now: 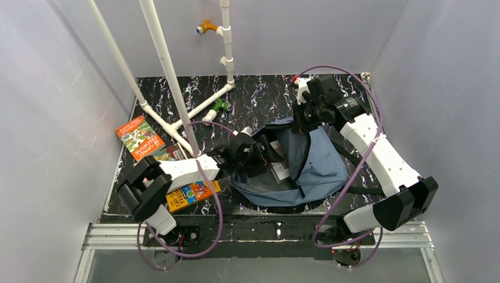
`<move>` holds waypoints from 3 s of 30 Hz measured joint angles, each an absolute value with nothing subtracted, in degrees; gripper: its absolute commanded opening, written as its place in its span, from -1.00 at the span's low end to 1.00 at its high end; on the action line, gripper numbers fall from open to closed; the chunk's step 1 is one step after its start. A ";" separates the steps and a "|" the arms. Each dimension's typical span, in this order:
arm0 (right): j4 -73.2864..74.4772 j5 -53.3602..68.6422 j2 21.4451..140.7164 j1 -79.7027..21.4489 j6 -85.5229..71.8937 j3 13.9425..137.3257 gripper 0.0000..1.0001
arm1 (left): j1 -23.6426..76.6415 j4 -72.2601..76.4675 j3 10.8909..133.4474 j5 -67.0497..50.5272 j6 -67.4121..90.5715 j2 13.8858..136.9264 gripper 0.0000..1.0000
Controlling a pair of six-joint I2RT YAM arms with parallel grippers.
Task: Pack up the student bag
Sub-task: Place the book in the student bag, then pick up the book from the center of the board.
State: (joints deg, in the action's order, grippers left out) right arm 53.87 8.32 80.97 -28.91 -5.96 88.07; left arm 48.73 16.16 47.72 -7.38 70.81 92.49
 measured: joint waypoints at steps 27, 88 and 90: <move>46.59 -12.64 82.19 -39.11 -4.91 79.18 0.14 | 47.44 -31.66 47.92 15.94 39.90 31.90 0.96; -12.80 -7.68 109.06 -82.06 58.54 68.55 0.87 | 47.42 -58.92 70.00 31.00 41.98 15.66 0.96; -13.06 -5.72 106.13 -81.12 57.65 68.36 0.87 | 47.42 -58.83 69.84 31.03 41.95 15.14 0.96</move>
